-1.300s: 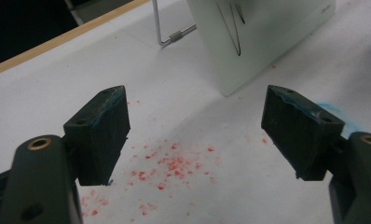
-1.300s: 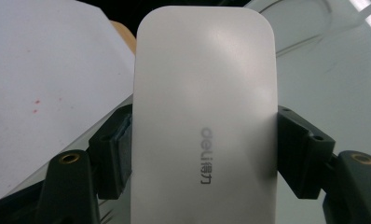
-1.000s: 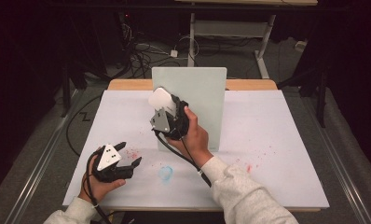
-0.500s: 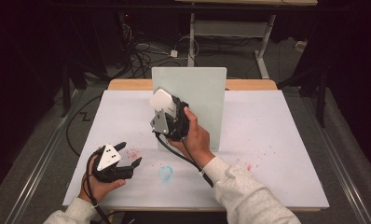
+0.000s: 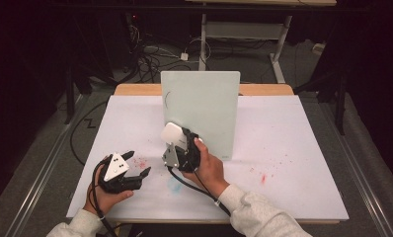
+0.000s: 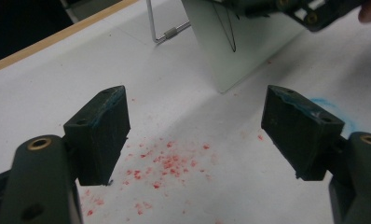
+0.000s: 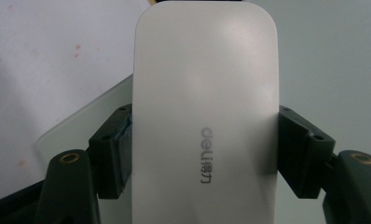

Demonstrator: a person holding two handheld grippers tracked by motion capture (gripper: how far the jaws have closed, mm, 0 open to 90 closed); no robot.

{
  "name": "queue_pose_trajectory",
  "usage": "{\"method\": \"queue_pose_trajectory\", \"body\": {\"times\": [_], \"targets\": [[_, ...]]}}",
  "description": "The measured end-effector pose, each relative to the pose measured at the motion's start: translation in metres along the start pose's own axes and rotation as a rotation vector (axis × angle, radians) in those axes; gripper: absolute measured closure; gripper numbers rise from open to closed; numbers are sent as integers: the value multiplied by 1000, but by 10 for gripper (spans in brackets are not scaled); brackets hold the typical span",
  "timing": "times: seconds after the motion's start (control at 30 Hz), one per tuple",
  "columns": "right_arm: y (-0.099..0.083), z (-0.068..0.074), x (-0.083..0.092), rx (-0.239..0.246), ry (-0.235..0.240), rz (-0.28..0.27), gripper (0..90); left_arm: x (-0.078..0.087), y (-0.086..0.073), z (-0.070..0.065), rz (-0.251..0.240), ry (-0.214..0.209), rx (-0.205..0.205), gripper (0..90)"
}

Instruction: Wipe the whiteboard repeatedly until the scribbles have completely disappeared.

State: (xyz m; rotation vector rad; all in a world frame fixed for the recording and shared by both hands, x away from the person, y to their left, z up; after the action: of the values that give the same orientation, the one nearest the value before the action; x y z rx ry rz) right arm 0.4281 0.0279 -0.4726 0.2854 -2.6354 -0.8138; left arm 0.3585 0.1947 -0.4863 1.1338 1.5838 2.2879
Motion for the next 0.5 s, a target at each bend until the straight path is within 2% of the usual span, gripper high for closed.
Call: {"method": "queue_pose_trajectory", "body": {"times": [0.03, 0.07, 0.1, 0.2, 0.33, 0.37, 0.5], "targets": [[-7, 8, 1, 35, 12, 6, 310, 0, 0, 0, 0, -1, 1, 228], [-7, 8, 1, 35, 12, 6, 310, 0, 0, 0, 0, 0, 1, 228], [-14, 15, 2, 77, 22, 9, 310, 0, 0, 0, 0, 0, 2, 228], [-22, 23, 4, 113, 43, 28, 310, 0, 0, -1, 3, -2, -1, 228], [-28, 28, 5, 130, 62, 30, 310, -1, 0, -1, 4, -2, 0, 228], [-31, 30, 6, 147, 65, 30, 310, -1, 0, -1, 4, -2, 0, 228], [-31, 30, 6, 148, 70, 33, 310, -1, 0, -2, 6, -2, -2, 228]]}}
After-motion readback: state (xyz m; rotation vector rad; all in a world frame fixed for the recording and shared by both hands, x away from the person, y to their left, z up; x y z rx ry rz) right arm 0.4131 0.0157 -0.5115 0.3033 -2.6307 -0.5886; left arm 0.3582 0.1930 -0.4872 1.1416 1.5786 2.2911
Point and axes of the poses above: each handheld gripper's, and its own axes: x roughly backward along the jaws, y roughly out of its top, z roughly to its left, the point moved 7 cm from there along -x, roughly forward along the jaws, and after that the axes turned 1 degree about -z, right-handed, at the moved point
